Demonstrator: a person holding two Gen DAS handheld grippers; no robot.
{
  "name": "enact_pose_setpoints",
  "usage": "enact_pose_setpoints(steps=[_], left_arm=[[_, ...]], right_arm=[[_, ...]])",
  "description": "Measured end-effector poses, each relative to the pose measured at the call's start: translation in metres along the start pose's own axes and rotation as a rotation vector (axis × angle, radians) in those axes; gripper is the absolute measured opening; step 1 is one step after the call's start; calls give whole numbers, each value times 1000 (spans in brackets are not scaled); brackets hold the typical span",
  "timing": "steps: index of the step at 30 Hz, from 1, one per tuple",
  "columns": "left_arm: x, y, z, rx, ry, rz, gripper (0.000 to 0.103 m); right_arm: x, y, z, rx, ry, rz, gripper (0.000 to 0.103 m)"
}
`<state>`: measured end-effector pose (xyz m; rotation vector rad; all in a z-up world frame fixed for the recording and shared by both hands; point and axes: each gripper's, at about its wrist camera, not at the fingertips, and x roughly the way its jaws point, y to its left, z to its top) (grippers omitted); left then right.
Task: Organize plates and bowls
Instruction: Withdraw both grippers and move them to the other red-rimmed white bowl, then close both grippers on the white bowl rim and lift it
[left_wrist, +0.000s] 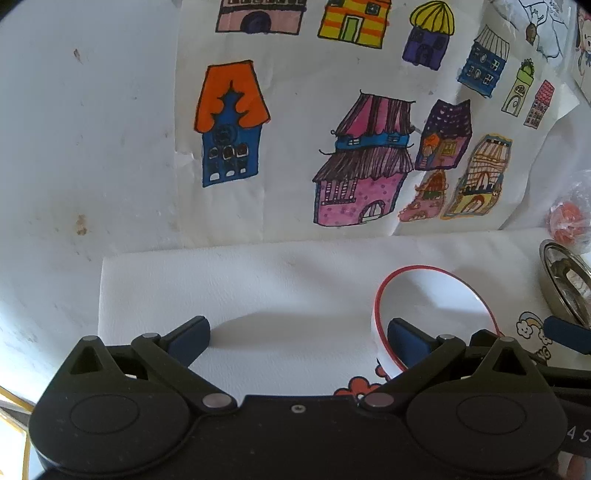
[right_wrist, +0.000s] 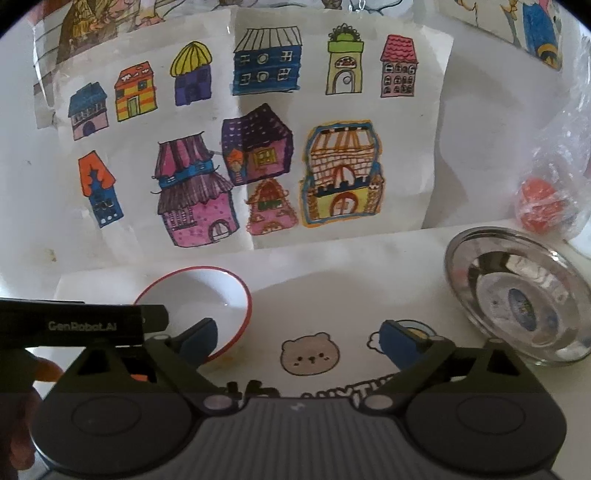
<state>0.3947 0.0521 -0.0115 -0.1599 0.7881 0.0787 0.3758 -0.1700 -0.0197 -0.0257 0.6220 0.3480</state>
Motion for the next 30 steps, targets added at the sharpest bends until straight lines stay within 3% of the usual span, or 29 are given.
enact_pose_setpoints(steps=[3,7,12,14,18,26,30], left_arm=[[1,0,1,7,-7,-1,102],[-3,-1,-1,30,-22,-17,94],[-6,-3,-3,46,-33,-63,81],[-7,-4,-3,49,-34,-82,73],[-8,-4,-3,49,-32,-111,69],[-9,-9,-3,38,2,-197,34],[-12,-13,-5,35,15,-226,25]], right_arm=[[2,-2,0,19,-3,32,86],[3,-3,0,36,-6,54,79],[4,-3,0,72,9,121,59],[5,-3,0,79,13,136,55],[5,-1,0,84,25,140,53],[10,-4,-1,172,94,231,31],[9,-6,-2,186,111,243,24]])
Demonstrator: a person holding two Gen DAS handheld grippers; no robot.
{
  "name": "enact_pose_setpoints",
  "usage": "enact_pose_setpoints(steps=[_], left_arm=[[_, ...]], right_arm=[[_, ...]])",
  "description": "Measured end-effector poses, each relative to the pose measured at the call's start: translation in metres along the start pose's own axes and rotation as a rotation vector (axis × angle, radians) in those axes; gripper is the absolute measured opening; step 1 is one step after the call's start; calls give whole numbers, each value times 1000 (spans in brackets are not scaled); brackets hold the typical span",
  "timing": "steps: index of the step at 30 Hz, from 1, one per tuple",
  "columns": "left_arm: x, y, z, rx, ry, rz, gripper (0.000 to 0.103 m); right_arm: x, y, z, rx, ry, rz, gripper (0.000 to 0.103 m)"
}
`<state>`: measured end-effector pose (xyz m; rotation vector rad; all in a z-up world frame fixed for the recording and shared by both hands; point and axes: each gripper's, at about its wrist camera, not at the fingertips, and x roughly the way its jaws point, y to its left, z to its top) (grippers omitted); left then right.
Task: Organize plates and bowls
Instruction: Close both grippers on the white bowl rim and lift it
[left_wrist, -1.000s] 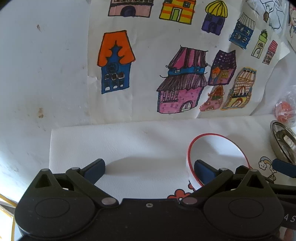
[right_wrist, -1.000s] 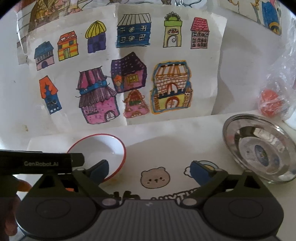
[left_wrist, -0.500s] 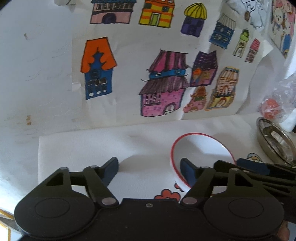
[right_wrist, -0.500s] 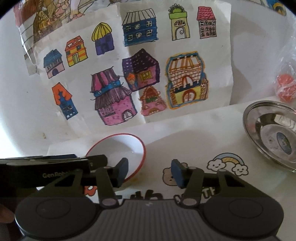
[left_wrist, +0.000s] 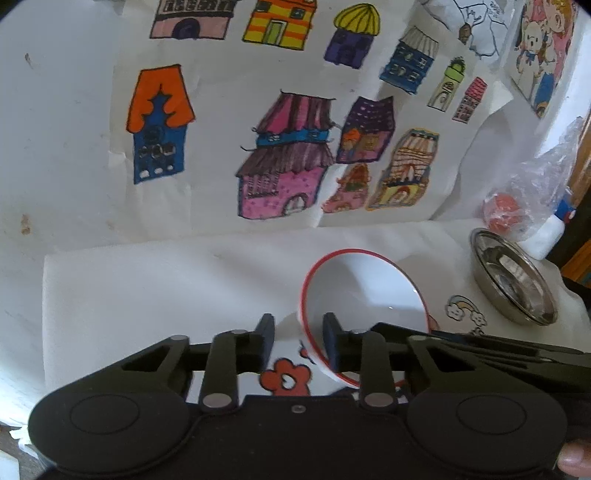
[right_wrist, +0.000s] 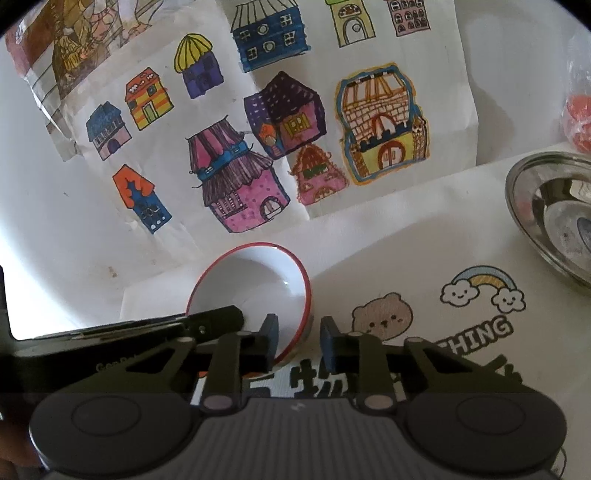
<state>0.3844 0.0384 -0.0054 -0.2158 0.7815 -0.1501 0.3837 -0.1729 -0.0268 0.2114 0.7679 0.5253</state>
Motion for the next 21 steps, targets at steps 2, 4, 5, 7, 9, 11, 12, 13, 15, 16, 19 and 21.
enact_pose_setpoints(steps=[2,4,5,7,9,11,12,13,15,16,19,21], left_arm=[[-2,-3,-2,2,8,-15,17],[-4,-7,-4,8,10,-9,17],[-5,-8,-5,8,11,-7,16],[-9,-11,-6,2,16,-6,14],[-12,-13,-8,-6,25,-6,14],[-18,-14,-10,-8,27,-13,13],[-23,-15,-11,-6,24,-15,13],[-27,-18,-12,-2,19,-16,13],[-38,-22,-13,4,9,-17,13],[-44,-24,-14,7,2,-20,13],[-63,-32,-16,17,-17,-29,13],[-77,-37,-18,24,-32,-36,13]], right_arm=[[-1,1,0,-7,11,2,21],[-3,3,0,-27,24,-15,21],[-4,4,-1,-40,23,-25,20],[-8,6,-2,-47,32,-39,19],[-13,6,-4,-38,37,-40,18],[-20,6,-6,-33,34,-38,17],[-25,7,-7,-32,31,-37,17],[-30,9,-7,-32,26,-36,17],[-41,13,-8,-38,12,-38,17],[-47,16,-8,-42,5,-40,17],[-66,22,-12,-51,-18,-44,17],[-80,26,-15,-55,-32,-45,17]])
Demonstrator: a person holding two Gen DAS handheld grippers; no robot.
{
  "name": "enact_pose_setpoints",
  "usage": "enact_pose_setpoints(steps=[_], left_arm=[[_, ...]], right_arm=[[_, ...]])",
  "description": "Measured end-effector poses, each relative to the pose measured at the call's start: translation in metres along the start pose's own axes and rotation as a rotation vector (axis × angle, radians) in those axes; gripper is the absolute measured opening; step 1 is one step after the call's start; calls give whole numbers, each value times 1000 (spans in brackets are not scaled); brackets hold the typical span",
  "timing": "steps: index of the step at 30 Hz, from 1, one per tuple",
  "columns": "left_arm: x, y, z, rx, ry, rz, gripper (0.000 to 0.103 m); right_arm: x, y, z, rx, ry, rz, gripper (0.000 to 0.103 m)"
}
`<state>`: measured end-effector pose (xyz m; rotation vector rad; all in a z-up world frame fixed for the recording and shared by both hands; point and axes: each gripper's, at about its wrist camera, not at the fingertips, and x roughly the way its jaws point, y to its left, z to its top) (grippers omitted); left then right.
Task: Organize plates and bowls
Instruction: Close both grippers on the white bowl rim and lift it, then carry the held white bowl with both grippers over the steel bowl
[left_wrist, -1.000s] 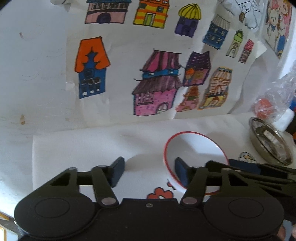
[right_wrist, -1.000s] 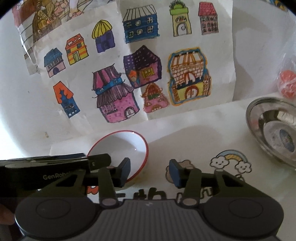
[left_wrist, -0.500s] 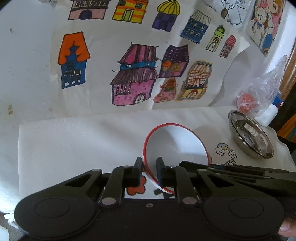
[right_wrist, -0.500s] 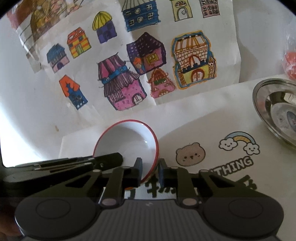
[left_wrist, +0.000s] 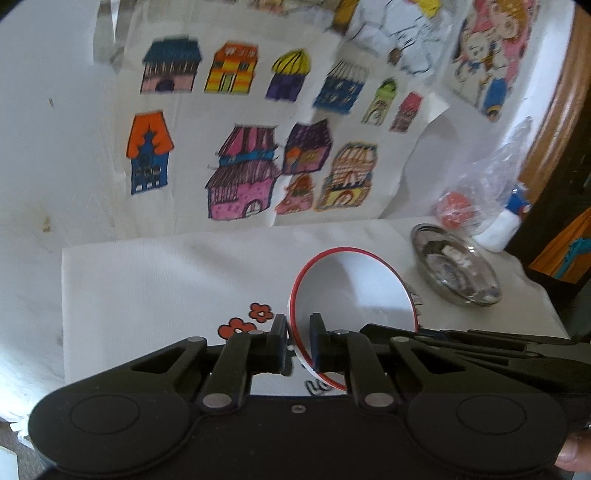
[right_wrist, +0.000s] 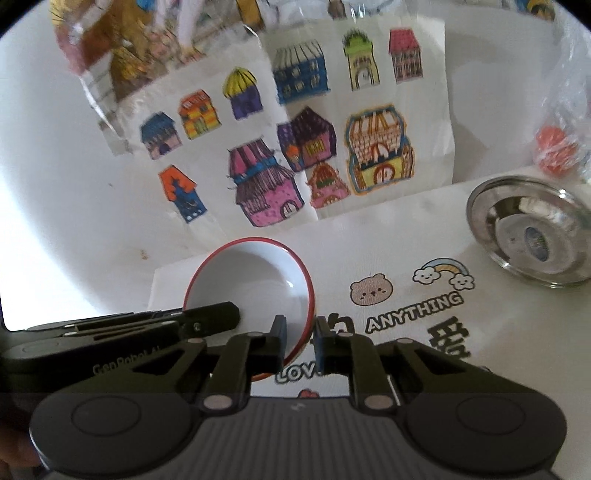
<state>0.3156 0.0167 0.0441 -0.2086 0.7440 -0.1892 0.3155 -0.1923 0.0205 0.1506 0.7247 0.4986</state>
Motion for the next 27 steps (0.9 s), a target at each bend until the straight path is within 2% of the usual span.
enact_pose_setpoints(steps=[14,27], left_arm=[[-86,-26,-35,54,-52,-42,13],[-122,-29,-88,74,10,-58,13]], right_arm=[[-86,31,-45,-29,-48,-8,17],[-117,45,-100,-41,24,2,18]])
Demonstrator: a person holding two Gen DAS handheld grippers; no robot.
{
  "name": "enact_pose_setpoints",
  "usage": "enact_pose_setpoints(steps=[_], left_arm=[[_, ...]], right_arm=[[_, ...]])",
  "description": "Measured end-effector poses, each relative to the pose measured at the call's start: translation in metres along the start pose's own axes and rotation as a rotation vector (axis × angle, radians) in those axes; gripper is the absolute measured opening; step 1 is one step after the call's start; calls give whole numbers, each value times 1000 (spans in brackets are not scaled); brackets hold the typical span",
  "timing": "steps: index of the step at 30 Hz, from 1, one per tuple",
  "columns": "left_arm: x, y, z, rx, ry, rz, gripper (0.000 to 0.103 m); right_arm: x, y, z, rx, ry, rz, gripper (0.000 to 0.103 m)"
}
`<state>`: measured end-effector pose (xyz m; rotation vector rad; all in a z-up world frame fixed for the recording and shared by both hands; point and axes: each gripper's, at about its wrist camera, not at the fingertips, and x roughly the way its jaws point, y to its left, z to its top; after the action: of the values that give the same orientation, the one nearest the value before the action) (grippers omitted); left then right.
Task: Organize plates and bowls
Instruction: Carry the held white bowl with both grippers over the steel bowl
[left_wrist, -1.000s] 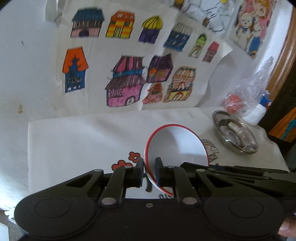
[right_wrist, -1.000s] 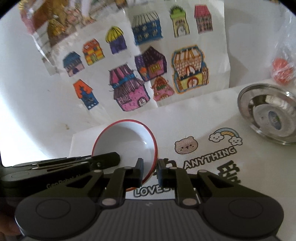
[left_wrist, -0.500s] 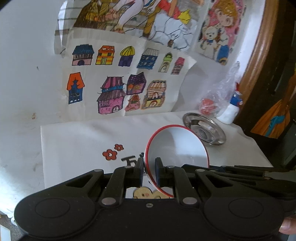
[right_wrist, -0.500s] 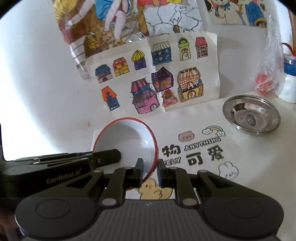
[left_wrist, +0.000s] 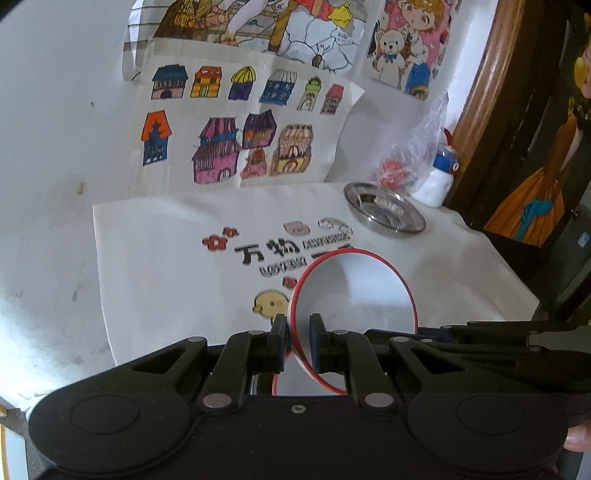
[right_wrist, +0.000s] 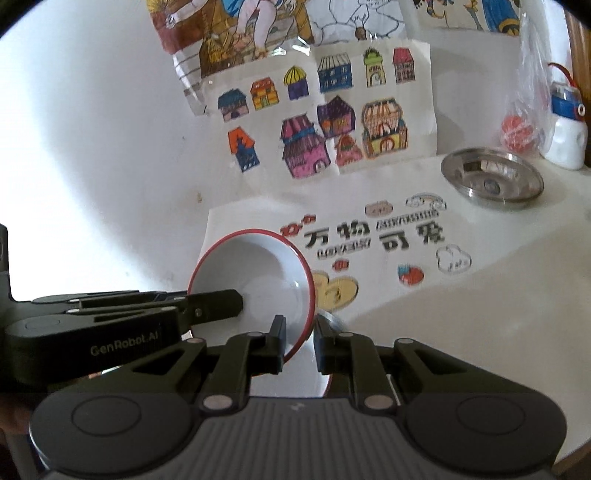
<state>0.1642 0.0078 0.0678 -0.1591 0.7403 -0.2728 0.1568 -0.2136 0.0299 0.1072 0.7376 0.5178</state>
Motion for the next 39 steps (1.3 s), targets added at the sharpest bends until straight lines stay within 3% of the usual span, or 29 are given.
enact_pose_setpoints(steps=[11,39], left_arm=[[-4,-6,-26,13,44,-3,13],[7,1,-36,-9,97,-25,15]], right_arm=[[-5,-1,-27,1,58,-9,18],[8,3,-24,-29,114,-38,22]])
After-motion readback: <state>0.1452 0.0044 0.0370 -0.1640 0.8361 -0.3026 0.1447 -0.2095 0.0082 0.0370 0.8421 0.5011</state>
